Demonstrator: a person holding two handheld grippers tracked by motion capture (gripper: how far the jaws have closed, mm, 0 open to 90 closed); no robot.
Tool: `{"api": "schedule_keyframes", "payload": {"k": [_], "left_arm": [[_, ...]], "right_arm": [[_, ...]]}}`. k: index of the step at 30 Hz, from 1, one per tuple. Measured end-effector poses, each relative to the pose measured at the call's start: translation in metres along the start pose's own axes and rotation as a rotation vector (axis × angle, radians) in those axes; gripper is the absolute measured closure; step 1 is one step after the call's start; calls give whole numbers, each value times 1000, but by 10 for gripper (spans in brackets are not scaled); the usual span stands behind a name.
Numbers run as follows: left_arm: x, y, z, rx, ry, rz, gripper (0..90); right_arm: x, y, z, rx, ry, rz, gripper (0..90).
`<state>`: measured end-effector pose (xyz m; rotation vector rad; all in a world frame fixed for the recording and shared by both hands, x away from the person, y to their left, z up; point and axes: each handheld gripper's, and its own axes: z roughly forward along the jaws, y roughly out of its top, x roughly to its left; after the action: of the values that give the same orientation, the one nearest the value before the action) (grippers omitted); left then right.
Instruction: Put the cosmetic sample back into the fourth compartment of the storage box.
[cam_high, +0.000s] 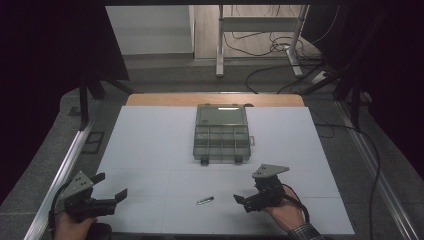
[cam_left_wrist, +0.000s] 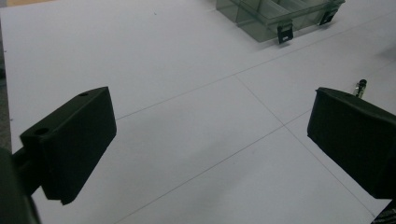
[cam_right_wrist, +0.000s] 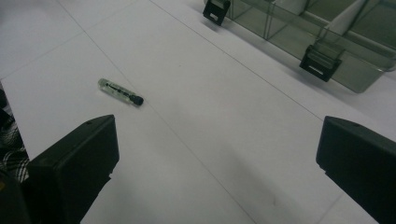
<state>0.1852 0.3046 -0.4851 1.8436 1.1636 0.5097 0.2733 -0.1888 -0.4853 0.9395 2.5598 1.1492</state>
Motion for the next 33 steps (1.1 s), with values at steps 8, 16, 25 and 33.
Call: {"api": "schedule_keyframes", "payload": {"k": [8, 16, 25, 33], "left_arm": [[0, 0, 0, 1, -1, -1, 14], [0, 0, 0, -3, -4, -5, 14], [1, 0, -1, -5, -5, -5, 14], [1, 0, 0, -4, -7, -6, 14]], "right_arm": [[2, 6, 10, 2, 29, 14, 0], [9, 13, 21, 22, 37, -9, 0], [15, 19, 31, 60, 48, -29, 0], [19, 23, 39, 103, 43, -22, 0]]}}
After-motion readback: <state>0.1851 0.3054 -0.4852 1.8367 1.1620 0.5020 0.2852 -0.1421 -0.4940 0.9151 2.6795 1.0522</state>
